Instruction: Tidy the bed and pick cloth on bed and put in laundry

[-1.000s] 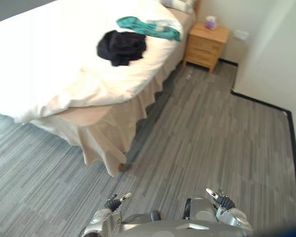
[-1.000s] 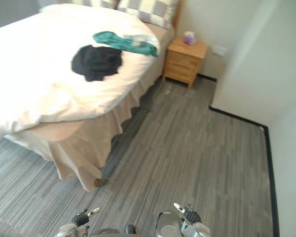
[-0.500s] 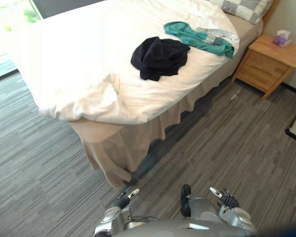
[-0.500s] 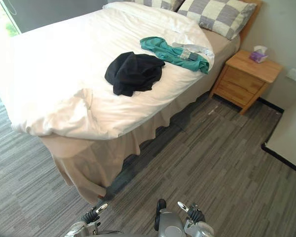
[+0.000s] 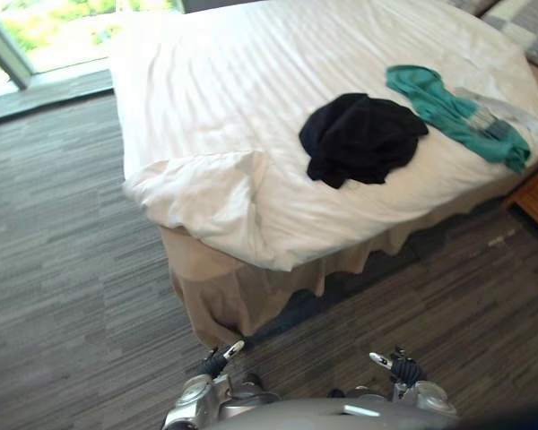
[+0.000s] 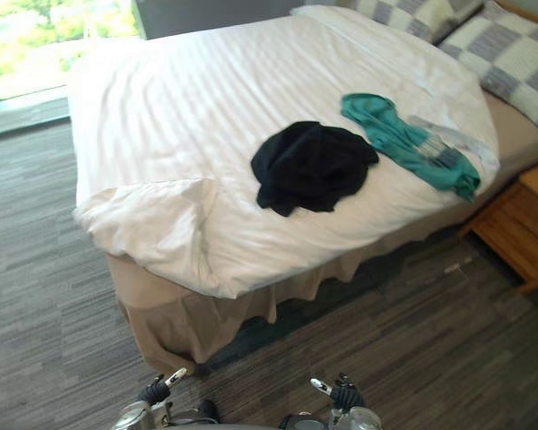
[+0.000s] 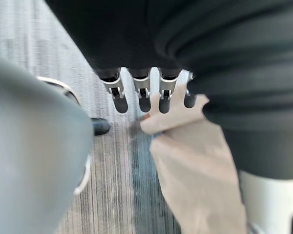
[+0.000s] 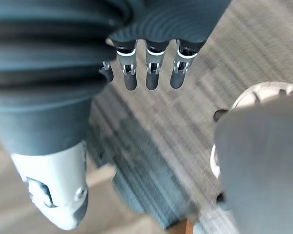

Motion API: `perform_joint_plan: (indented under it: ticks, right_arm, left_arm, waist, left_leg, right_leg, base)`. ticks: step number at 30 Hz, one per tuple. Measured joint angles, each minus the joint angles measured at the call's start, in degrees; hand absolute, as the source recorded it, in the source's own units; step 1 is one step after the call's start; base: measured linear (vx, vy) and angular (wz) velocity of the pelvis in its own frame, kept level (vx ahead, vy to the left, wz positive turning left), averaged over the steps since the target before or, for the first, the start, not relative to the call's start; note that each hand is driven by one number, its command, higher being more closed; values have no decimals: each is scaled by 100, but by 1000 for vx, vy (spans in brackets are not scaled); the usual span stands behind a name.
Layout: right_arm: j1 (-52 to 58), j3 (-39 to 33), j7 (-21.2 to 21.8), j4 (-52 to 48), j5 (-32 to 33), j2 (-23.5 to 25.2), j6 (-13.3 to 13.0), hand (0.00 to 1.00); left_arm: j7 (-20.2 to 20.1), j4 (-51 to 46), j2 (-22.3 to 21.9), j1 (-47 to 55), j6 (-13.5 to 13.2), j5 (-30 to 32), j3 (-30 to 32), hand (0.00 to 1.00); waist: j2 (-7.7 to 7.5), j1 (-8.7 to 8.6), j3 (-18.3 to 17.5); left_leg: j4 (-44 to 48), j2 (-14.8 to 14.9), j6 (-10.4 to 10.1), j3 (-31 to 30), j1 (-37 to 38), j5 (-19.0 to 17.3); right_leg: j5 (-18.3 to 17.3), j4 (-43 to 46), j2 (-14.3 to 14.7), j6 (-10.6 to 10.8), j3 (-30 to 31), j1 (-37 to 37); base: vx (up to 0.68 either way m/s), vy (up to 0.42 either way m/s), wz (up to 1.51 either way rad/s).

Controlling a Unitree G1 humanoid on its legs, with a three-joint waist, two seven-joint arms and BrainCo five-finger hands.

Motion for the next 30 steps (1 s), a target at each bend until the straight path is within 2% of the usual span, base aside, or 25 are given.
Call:
perform_joint_plan:
  ticks: [4, 7, 8, 9, 10, 11, 12, 13, 14, 16, 19, 21, 22, 25, 27, 29, 30]
  right_arm:
    - [-85, 111, 16, 50, -7, 151, -79, 0]
    - [-78, 115, -24, 53, 68, 165, -86, 0]
    - [-72, 129, -30, 41, 131, 164, -33, 0]
    - [-58, 136, -36, 45, 138, 167, -28, 0]
    - [-87, 236, -37, 48, 164, 200, -28, 0]
    - [-142, 337, -37, 63, 172, 253, -30, 0]
    - [-146, 336, -38, 74, 173, 257, -30, 0]
    - [-153, 339, -31, 90, 175, 224, -27, 0]
    - [-161, 386, -29, 87, 176, 164, -37, 0]
    - [-166, 451, -31, 121, 174, 87, -34, 0]
    - [-182, 576, -31, 167, 230, 38, -39, 0]
    - [-195, 575, -32, 230, 404, 39, -33, 0]
    - [-201, 576, -29, 227, 404, 40, -33, 0]
    - [-172, 573, -30, 220, 407, 29, -13, 0]
    - [-133, 541, -35, 201, 461, -18, 27, 0]
    - [-111, 398, -43, 178, 665, -18, 208, 0]
    - [-111, 322, -42, 179, 706, -18, 250, 0]
  left_arm:
    - [-30, 6, 29, 55, 21, -10, -62, 0]
    - [-33, -1, 60, 56, 40, -2, -77, 0]
    - [-32, -3, 81, 46, 66, -4, -80, 0]
    - [-30, -2, 94, 46, 68, -10, -77, 0]
    - [-30, 2, 169, 28, 71, -32, -76, 0]
    - [-28, 30, 267, 13, 67, -52, -80, 0]
    - [-25, 78, 257, -11, 74, -52, -81, 0]
    - [-23, 111, 206, -51, 74, -58, -81, 0]
    - [-23, 111, 139, -49, 66, -59, -78, 0]
    - [-21, 117, 73, -48, 66, -57, -78, 0]
    - [-26, 176, 81, -49, 68, -51, -80, 0]
    - [-43, 264, 123, -96, 11, -55, -70, 0]
    - [-42, 277, 119, -106, -5, -75, -67, 0]
    - [-40, 320, 87, -68, -224, -552, -52, 0]
    - [-38, 164, 75, 65, -403, -1183, 111, 0]
    - [-18, -138, -69, 170, -621, -1930, 445, 0]
    - [3, -217, -101, 169, -723, -2101, 541, 0]
  waist:
    - [-14, -19, -38]
    - [-46, -31, -30]
    - [-40, -56, -33]
    - [-39, -53, -38]
    - [-156, -31, -80]
    - [-318, -28, -50]
    - [-328, -33, -68]
    - [-279, -33, -47]
    - [-175, -30, 1]
    - [-78, -44, -15]
    - [-62, -56, -25]
    - [-130, -54, 11]
    - [-110, -60, 25]
    - [-115, -94, -17]
    - [-96, -93, -55]
    - [-76, -99, -90]
    - [-63, -99, -103]
  left_leg:
    - [-90, -178, 32, -378, 41, 21]
    - [-104, -227, 61, -939, -6, 39]
    - [-98, -137, 73, -1188, -59, 46]
    - [-103, -124, 73, -1265, -102, 46]
    - [-105, -172, 72, -1407, -181, 46]
    - [-256, -346, 66, -1512, -169, 45]
    - [-346, -344, 36, -1532, -142, 78]
    - [-447, -324, 18, -1578, -116, 214]
    - [-450, -308, 13, -1574, -106, 247]
    - [-480, -299, -6, -1543, -111, 278]
    - [-489, -292, -36, -1471, -164, 373]
    - [-497, -330, -59, -1442, -173, 463]
    - [-498, -318, -56, -1446, -170, 476]
    - [-499, -266, -83, -1426, -170, 489]
    - [-498, -260, -61, -1400, -212, 468]
    - [-496, -277, -55, -1321, -333, 464]
    - [-496, -291, -54, -1319, -361, 464]
  right_leg:
    - [-146, 483, -230, 219, 31, 41]
    - [-161, 1105, -235, 207, 545, -79]
    - [-270, 1601, -226, 168, 927, -338]
    - [-515, 1591, -191, 193, 1111, -386]
    - [-735, 1064, -66, 191, 1474, -392]
    - [-552, 698, -110, 205, 1696, -374]
    - [-582, 653, -109, 238, 1721, -324]
    - [-585, 631, -106, 239, 1741, -340]
    - [-586, 628, -89, 240, 1744, -325]
    - [-586, 564, -49, 240, 1765, -298]
    - [-589, 358, -13, 244, 1796, -271]
    - [-708, 134, -27, 303, 1875, -222]
    - [-722, 118, -34, 313, 1884, -219]
    - [-748, 94, 0, 369, 1865, -217]
    - [-719, 27, 6, 419, 1872, -213]
    - [-694, -131, 8, 465, 1890, -215]
    - [-693, -166, 6, 466, 1902, -223]
  base:
    - [75, 19, 57]
    - [103, -18, 99]
    - [69, -70, 108]
    - [28, -111, 98]
    - [-3, -106, 77]
    - [-8, -108, 69]
    - [-11, -92, 47]
    - [-54, -98, 19]
    - [-69, -81, 9]
    - [-104, -71, -15]
    - [-112, -55, -19]
    - [-188, -56, -12]
    - [-193, -38, -6]
    - [-188, -6, -1]
    - [-120, 20, 1]
    - [-68, 37, 16]
    - [7, 53, 20]
